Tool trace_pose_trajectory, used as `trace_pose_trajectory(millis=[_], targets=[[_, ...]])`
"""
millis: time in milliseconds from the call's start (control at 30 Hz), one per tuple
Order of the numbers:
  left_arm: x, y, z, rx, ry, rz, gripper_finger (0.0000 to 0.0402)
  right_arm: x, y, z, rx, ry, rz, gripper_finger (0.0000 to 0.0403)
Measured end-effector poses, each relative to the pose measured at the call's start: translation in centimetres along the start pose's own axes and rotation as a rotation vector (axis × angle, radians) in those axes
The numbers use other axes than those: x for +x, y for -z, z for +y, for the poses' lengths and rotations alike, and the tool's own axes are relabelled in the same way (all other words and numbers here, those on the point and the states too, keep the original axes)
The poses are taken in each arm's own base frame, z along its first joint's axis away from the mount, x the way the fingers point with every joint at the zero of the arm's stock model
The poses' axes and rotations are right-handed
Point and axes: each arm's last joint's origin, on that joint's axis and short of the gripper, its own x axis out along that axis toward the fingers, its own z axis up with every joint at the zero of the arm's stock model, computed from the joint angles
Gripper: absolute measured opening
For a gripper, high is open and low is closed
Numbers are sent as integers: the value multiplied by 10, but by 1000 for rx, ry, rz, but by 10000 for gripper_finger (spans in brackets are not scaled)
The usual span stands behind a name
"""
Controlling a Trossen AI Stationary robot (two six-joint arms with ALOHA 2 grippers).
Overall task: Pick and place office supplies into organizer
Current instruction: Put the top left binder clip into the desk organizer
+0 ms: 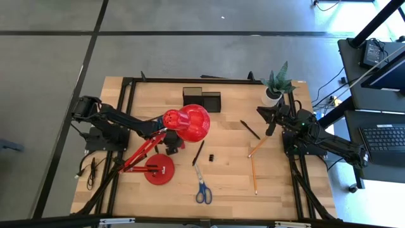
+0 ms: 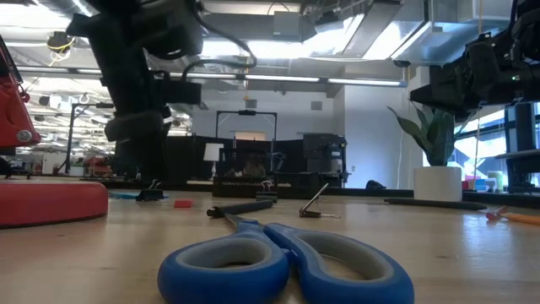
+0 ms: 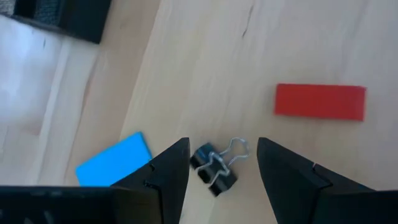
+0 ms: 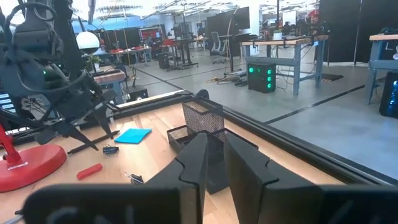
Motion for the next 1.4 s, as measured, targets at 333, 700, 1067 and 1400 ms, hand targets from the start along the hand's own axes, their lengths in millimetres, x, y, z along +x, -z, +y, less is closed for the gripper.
trace_pose_trajectory(millis=[333, 700, 1067, 1400], targets=[[1, 2, 1, -27, -9, 20, 182, 0, 0, 0, 0, 0, 0, 59], [3, 2, 1, -43, -25, 22, 182, 0, 0, 0, -18, 0, 0, 59], [24, 7, -6, -7, -65, 100, 182, 0, 0, 0, -23, 0, 0, 59], [21, 5, -1, -13, -58, 92, 182, 0, 0, 0, -23, 0, 1, 59]])
